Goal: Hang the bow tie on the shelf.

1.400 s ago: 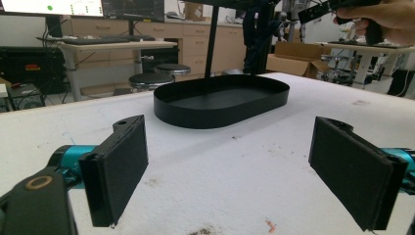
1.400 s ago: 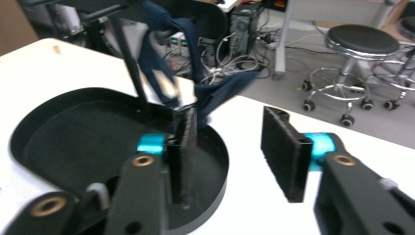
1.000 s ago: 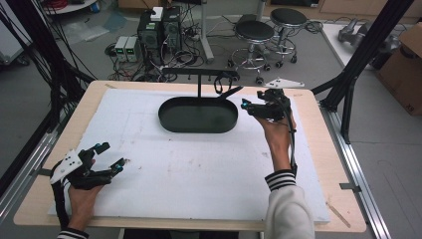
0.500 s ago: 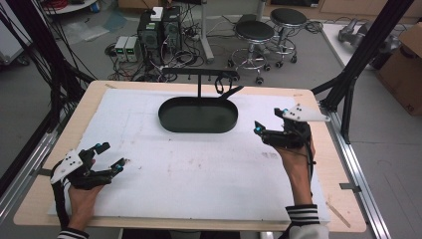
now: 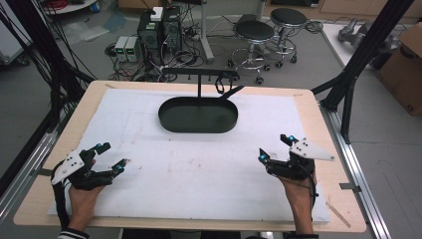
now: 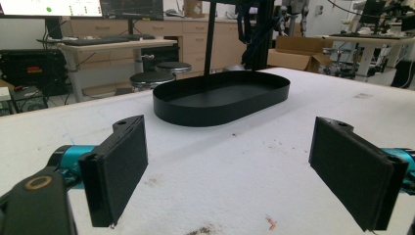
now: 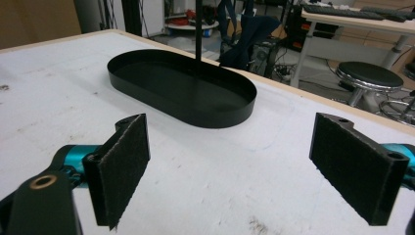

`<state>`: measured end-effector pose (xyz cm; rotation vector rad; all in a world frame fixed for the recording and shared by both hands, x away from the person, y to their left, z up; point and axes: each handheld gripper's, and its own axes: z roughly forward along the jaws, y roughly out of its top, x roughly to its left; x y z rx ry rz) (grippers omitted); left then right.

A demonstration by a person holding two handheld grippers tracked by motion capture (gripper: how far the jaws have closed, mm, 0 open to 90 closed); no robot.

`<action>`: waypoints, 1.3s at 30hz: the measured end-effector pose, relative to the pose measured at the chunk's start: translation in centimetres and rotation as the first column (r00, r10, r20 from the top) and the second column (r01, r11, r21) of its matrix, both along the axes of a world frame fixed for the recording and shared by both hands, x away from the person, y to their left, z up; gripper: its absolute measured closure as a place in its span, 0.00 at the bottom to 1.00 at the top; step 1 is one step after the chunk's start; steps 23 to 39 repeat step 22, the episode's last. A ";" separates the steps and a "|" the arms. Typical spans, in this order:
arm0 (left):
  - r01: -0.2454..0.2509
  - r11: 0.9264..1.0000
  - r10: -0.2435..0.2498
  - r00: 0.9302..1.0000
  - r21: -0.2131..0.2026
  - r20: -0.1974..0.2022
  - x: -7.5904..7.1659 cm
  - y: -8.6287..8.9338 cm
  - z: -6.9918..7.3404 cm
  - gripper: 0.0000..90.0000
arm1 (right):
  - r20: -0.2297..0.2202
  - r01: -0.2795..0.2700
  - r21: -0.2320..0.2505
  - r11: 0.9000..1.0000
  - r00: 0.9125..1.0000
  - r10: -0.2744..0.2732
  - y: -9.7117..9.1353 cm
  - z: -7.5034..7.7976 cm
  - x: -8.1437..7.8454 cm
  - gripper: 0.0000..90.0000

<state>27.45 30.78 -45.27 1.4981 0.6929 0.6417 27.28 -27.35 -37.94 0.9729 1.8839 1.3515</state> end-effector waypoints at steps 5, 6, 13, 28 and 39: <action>0.000 1.000 0.000 1.000 0.001 0.005 -0.1 0.0 0.0 0.16 | 0.028 0.000 0.029 1.000 1.000 -0.001 0.3 -2.5 -0.9 0.14; 0.000 1.000 0.000 1.000 0.000 0.006 -0.1 0.0 0.0 0.16 | 0.033 -0.004 0.030 1.000 0.999 0.004 0.4 -3.0 -1.0 0.14; -0.004 1.000 0.004 1.000 -0.004 0.007 -0.1 0.0 0.0 0.16 | 0.068 0.014 0.049 0.999 0.998 -0.017 0.4 -5.1 -1.7 0.14; -0.010 1.000 0.010 1.000 0.000 0.006 -0.1 0.0 0.0 0.16 | 0.155 0.032 0.068 0.997 0.987 -0.043 0.6 -7.1 -2.6 0.14; -0.010 1.000 0.010 1.000 0.000 0.006 -0.1 0.0 0.0 0.16 | 0.155 0.032 0.068 0.997 0.987 -0.043 0.6 -7.1 -2.6 0.14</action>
